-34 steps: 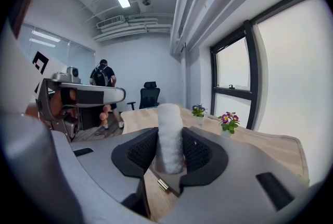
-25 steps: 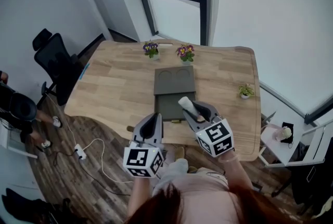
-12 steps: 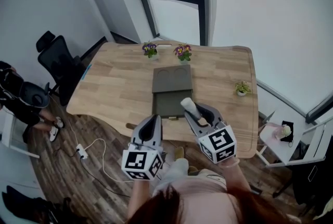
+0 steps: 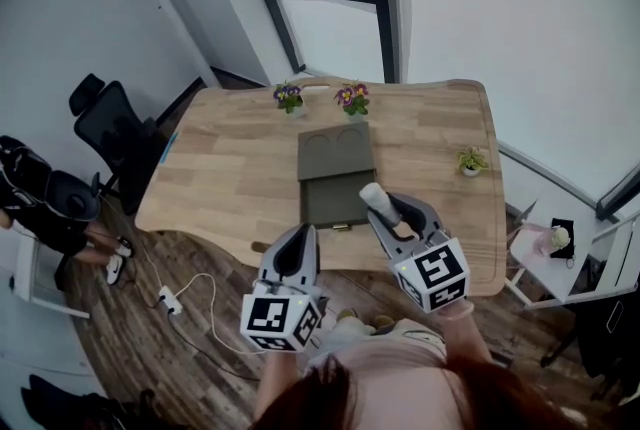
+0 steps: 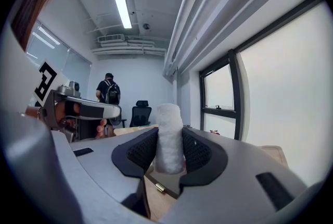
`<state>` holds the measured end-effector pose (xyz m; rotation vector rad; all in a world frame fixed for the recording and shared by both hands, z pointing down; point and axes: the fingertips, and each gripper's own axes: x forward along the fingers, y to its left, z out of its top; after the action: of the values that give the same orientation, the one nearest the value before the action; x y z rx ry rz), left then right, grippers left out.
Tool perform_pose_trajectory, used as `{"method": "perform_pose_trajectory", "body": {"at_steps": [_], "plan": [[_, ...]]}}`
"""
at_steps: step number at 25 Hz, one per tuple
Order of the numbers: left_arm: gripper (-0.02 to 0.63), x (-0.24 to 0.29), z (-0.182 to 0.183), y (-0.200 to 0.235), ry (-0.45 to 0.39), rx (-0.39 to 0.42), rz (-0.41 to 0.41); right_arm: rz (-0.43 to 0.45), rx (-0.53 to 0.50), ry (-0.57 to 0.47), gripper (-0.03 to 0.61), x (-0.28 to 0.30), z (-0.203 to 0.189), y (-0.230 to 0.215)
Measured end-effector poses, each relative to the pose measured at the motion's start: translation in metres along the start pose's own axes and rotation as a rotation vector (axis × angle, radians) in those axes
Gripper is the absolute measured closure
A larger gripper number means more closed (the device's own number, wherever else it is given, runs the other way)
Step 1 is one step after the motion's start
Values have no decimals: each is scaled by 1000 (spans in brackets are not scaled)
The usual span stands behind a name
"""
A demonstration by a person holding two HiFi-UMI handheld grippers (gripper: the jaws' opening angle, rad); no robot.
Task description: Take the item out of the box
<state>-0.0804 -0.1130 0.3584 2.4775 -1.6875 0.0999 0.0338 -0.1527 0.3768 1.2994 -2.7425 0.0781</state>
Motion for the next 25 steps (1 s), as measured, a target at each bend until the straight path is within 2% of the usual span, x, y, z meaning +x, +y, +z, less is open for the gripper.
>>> {"method": "perform_pose_trajectory", "body": {"at_steps": [12,25], "plan": [[611,11,6,45,15,-8,-71,-59,-15,9,448,37,18,14],[611,17,1,85,18,-32,-162,-127,-34,48,448,78,17,36]]}}
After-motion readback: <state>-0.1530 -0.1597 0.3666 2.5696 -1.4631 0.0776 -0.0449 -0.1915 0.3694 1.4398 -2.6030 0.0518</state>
